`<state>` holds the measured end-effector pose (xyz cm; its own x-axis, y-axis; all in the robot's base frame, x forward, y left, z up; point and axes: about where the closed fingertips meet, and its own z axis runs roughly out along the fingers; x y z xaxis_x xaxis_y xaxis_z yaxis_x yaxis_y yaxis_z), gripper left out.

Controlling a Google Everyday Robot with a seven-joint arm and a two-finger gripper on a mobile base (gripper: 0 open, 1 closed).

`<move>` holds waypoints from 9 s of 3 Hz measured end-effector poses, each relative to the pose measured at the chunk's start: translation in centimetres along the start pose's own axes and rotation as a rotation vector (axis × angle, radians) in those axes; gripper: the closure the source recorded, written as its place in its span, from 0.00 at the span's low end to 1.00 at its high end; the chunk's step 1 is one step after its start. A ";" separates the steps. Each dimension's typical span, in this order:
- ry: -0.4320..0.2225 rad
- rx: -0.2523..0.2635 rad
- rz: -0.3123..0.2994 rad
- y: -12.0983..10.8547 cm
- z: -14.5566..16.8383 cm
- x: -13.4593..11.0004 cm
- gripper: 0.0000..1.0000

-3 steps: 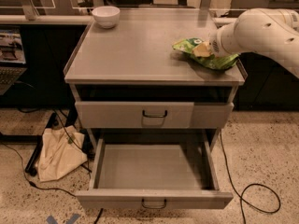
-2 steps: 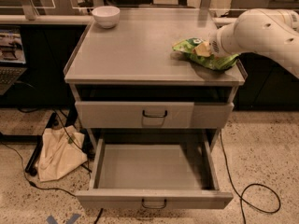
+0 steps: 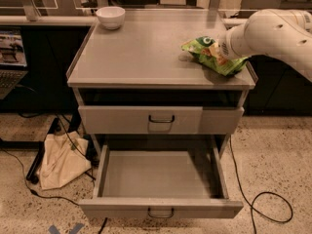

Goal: Place green rice chip bag into middle drawer

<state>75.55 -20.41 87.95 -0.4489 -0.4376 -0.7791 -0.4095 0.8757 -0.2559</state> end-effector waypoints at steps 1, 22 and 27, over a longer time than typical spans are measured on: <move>-0.002 -0.012 -0.004 0.3 0.0 -0.1 1.00; 0.088 -0.298 0.455 15.5 7.6 37.0 1.00; 0.158 -0.347 0.511 16.1 9.8 37.8 0.13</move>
Offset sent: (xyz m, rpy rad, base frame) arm -0.0584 0.0204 0.0660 0.0874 -0.0625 0.2928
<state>59.76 -20.84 48.80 -0.7564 -0.0300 -0.6534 -0.3343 0.8763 0.3468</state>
